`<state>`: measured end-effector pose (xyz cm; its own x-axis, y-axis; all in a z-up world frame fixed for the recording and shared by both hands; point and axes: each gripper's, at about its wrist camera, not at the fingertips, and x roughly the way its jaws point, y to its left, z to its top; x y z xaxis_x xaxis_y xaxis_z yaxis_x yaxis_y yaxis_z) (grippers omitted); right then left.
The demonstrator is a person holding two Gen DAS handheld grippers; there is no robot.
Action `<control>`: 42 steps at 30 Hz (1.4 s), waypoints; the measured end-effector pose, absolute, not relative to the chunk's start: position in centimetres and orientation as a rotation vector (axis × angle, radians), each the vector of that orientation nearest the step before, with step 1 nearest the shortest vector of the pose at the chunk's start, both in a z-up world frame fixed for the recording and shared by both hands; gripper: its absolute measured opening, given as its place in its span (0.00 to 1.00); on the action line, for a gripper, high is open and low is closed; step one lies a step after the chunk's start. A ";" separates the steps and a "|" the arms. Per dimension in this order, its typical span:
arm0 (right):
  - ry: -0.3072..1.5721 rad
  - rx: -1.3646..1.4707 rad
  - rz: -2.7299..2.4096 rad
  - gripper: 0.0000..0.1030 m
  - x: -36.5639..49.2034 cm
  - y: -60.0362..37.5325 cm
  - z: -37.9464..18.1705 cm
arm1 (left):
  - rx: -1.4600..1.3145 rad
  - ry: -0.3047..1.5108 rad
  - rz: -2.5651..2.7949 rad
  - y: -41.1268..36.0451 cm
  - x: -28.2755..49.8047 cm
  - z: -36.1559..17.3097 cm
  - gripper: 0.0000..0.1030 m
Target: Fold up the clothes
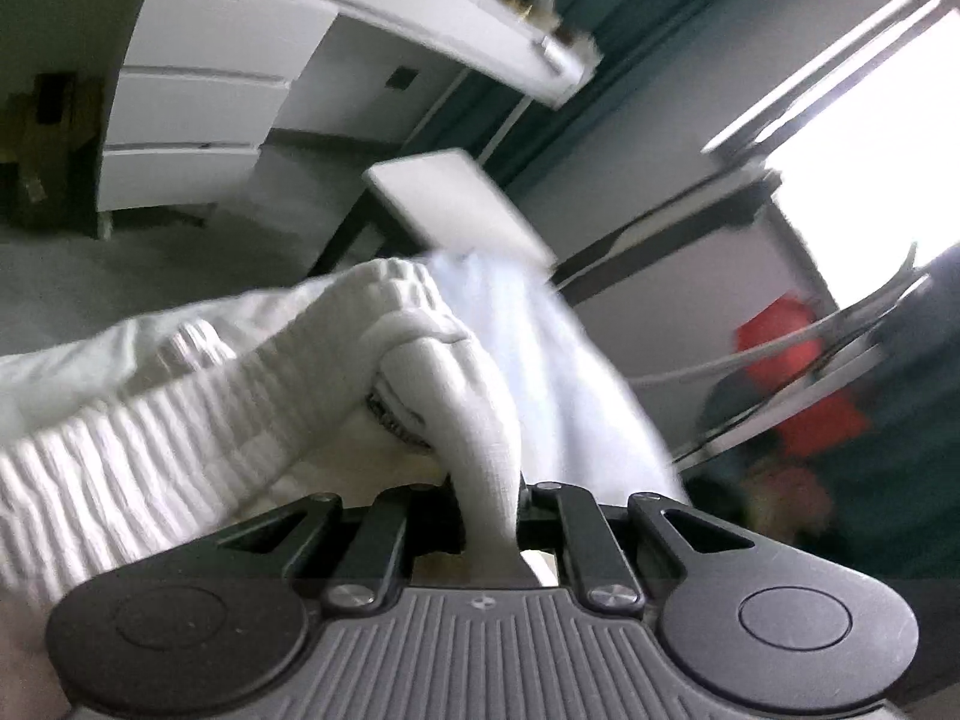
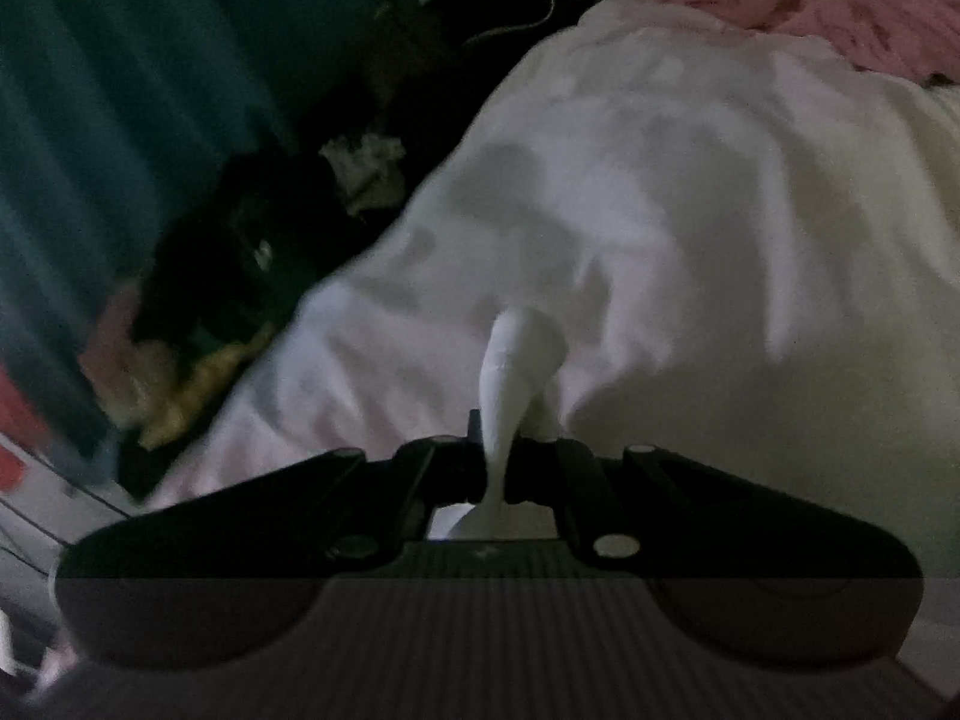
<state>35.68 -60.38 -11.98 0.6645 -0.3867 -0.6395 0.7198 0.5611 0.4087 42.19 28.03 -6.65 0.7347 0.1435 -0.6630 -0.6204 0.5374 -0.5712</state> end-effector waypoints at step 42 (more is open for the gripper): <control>0.430 1.384 -0.323 0.71 18.9 -47.8 -16.7 | -1.346 0.502 0.207 24.8 27.7 -16.1 0.26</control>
